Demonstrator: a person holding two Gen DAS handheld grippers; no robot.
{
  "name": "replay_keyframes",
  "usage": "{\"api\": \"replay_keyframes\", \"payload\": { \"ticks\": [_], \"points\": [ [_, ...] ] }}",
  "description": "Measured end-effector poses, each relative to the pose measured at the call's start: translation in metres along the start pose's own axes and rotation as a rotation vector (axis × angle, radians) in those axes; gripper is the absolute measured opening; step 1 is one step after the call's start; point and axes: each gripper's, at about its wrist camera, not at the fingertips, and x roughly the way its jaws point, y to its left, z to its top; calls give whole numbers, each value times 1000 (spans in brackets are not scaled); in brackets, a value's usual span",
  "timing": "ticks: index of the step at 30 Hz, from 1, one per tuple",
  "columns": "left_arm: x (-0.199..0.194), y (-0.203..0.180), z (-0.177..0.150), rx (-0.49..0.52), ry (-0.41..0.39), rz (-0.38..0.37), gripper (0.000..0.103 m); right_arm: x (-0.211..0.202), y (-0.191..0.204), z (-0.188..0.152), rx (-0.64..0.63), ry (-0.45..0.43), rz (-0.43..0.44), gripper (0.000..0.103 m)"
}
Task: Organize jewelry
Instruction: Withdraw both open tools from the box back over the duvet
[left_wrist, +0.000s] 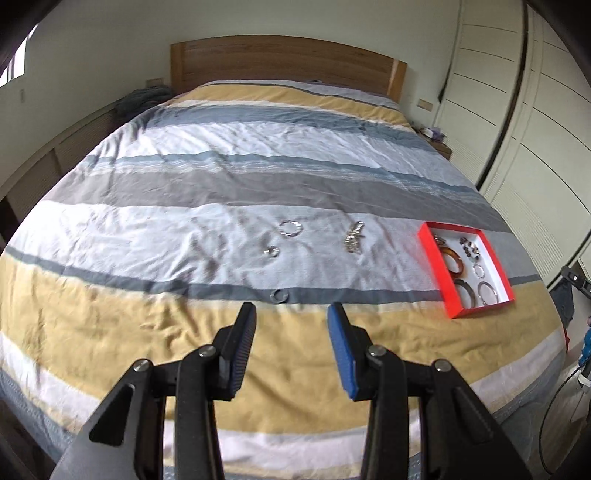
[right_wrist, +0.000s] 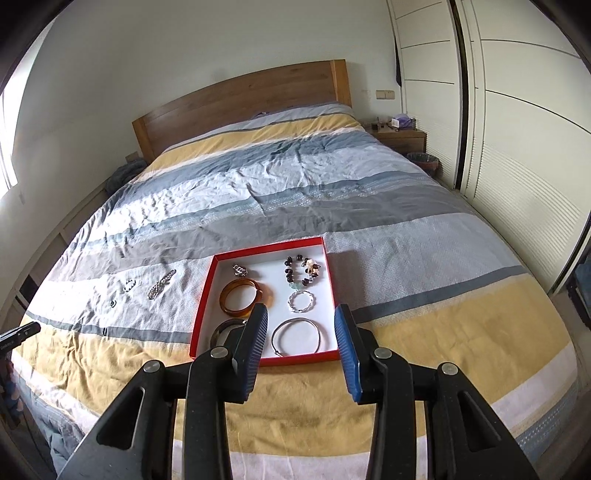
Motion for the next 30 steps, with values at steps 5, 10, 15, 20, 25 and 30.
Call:
{"api": "replay_keyframes", "payload": {
  "ticks": [5, 10, 15, 20, 25, 30],
  "points": [
    [-41, 52, -27, -83, -21, 70, 38, -29, 5, -7, 21, -27, 2, 38],
    [-70, 70, -44, -114, -58, 85, 38, -60, 15, -16, 19, -55, 6, 38],
    [-85, 72, -50, -109, -86, 83, 41, -77, 31, -24, 10, -60, 18, 40],
    [-79, 68, -53, -83, -84, 67, 44, -75, 56, -34, -1, -39, 51, 42],
    [-60, 64, -52, -68, -72, 50, 44, -62, 86, -36, -31, -13, 94, 42],
    [-33, 62, -49, -67, -45, 35, 44, -39, 119, -35, -90, 22, 130, 42]
  ]
}}
